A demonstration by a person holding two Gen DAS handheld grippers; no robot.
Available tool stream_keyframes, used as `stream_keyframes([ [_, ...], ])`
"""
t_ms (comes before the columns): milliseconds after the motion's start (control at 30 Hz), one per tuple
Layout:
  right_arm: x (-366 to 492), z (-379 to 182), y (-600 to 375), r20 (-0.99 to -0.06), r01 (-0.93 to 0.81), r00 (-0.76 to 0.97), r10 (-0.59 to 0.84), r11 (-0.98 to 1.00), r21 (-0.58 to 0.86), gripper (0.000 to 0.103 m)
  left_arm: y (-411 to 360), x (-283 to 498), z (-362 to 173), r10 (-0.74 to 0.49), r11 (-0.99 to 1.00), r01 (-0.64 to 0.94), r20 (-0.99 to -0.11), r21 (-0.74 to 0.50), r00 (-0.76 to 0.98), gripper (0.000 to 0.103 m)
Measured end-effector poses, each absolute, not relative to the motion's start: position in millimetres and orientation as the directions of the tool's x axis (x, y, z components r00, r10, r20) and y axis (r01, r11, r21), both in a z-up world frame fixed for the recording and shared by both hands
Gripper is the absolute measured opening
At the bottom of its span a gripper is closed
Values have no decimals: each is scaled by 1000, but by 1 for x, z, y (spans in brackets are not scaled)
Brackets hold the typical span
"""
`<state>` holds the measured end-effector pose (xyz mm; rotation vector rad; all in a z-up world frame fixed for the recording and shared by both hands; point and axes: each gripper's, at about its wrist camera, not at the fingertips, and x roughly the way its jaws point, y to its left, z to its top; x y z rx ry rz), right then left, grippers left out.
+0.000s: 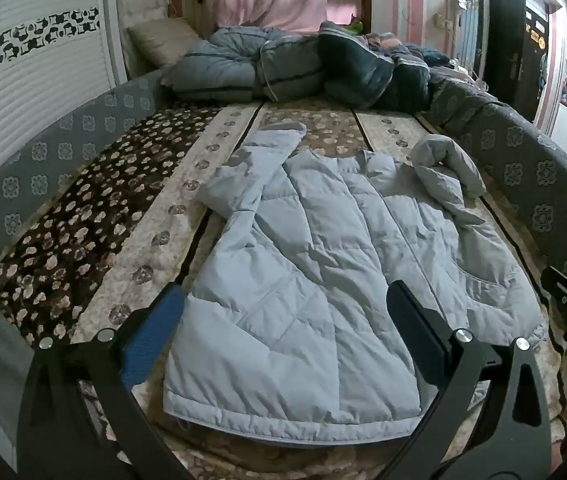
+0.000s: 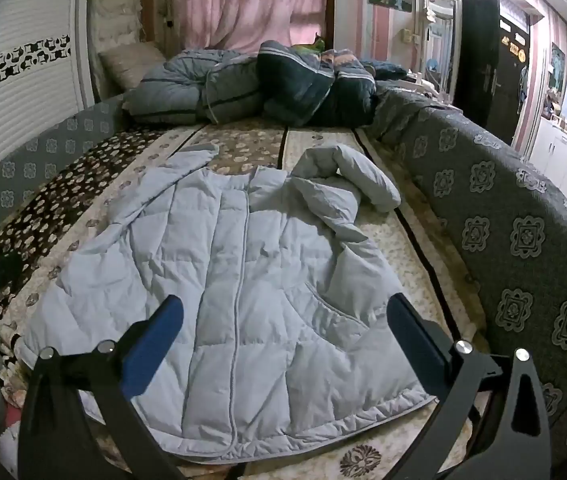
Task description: Fold large clothes
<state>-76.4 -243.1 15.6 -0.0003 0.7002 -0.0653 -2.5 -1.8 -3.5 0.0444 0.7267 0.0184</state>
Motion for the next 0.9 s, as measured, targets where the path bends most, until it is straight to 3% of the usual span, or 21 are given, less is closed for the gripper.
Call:
stream_keyframes([
  [900,-74,9,-247,-651,70,755,-79,997,-40,101,-3,-5,-5,25,999,3,-669,40,742,100],
])
